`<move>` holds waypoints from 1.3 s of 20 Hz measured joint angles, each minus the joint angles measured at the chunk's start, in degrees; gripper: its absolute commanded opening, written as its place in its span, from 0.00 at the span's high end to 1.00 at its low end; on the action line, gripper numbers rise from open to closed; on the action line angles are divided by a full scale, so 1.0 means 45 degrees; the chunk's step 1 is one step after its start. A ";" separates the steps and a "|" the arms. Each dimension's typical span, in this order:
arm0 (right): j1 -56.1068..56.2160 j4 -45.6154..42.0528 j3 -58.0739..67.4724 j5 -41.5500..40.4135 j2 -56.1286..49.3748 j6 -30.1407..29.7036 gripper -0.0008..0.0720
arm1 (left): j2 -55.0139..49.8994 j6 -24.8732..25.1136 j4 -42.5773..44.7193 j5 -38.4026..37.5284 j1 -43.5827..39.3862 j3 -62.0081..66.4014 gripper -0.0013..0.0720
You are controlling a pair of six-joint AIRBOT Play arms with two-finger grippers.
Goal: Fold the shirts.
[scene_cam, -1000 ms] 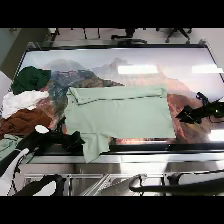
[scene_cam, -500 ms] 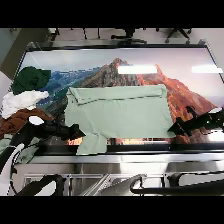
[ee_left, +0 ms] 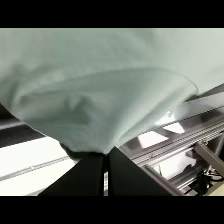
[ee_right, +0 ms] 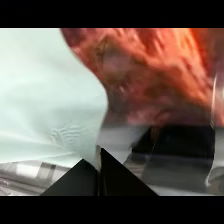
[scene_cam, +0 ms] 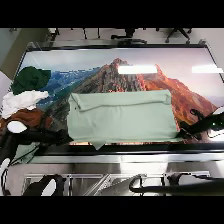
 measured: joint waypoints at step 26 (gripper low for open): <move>0.1268 0.7349 0.3026 -0.5882 -0.2618 -0.5756 0.29 | -1.2891 0.1239 -0.2671 0.1239 -0.2118 1.4047 0.02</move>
